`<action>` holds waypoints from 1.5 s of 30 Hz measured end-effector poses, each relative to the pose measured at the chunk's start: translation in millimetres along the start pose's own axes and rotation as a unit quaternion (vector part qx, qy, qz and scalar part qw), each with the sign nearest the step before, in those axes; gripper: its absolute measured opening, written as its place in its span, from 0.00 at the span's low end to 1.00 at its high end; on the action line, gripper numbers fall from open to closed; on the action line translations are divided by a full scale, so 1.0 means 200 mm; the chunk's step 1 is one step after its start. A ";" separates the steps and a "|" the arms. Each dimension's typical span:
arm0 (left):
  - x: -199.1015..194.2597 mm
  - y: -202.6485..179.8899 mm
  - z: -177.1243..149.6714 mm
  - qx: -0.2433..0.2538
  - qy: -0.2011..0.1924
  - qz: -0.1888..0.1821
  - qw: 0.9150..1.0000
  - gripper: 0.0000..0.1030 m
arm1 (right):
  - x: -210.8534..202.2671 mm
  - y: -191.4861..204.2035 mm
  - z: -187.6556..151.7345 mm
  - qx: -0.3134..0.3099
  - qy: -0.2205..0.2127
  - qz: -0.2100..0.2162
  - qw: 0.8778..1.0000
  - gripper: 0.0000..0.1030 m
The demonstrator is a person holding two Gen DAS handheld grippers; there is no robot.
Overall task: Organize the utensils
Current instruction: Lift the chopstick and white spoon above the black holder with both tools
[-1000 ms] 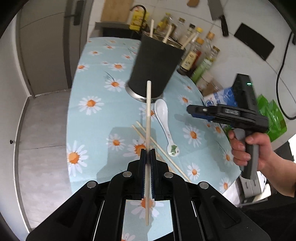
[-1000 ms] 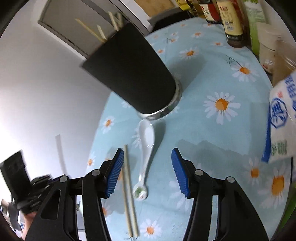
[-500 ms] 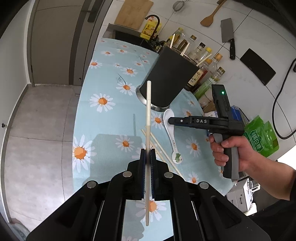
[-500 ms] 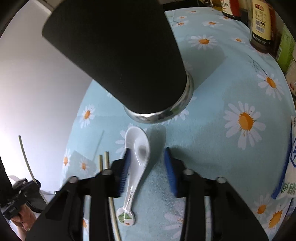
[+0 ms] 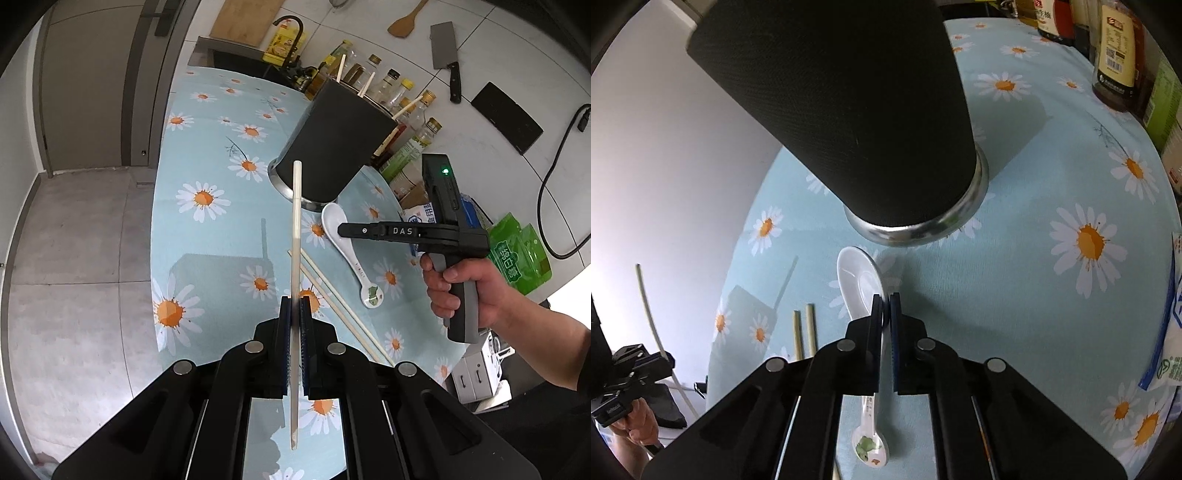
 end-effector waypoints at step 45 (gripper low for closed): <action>-0.20 -0.47 0.70 -0.002 -0.214 -0.022 0.977 0.03 | -0.94 0.47 0.26 -0.130 -0.262 0.120 0.949 0.05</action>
Point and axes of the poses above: each gripper's, at about its wrist camera, not at the fingertips, and x roughly the way its jaws point, y to its left, z to its top, the point moved 2 cm from there along x, roughly the way its jaws point, and after that the axes turned 15 degrees about z, right-handed, at the moved point
